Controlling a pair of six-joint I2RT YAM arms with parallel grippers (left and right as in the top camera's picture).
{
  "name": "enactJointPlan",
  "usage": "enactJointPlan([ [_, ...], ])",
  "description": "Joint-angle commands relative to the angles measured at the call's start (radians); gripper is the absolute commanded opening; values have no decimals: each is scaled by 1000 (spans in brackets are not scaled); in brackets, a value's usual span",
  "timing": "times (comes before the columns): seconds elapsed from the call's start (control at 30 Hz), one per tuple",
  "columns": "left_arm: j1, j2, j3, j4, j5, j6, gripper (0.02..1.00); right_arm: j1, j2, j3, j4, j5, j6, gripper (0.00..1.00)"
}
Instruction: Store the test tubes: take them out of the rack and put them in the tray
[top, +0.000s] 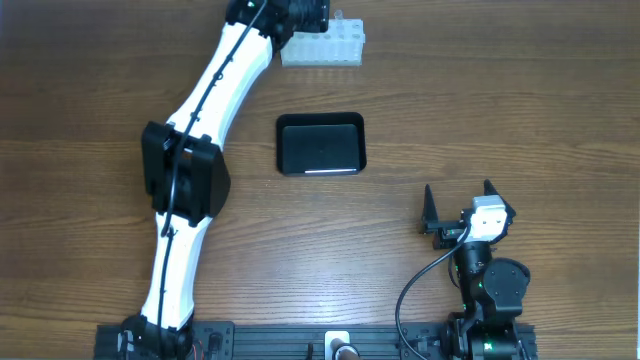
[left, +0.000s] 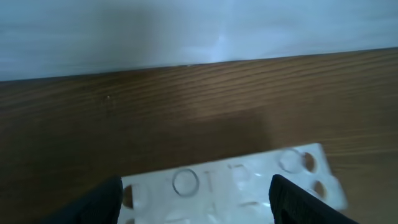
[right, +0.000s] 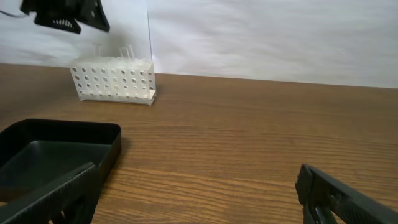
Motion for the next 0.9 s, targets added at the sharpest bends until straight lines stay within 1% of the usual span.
enactJointPlan([
  [0.03, 5, 37, 6, 56, -40, 56, 741, -6, -10, -7, -2, -15, 3, 991],
  [0.27, 8, 78, 7, 107, -41, 55, 724, -6, -10, -7, -2, -15, 3, 991],
  [0.5, 22, 100, 7, 116, -43, 55, 722, -6, -10, -7, -2, -15, 3, 991],
  [0.67, 24, 104, 7, 116, -43, 55, 682, -6, -10, -7, -2, -15, 3, 991],
  [0.9, 24, 108, 7, 116, -43, 55, 687, -6, -10, -7, -2, -15, 3, 991],
])
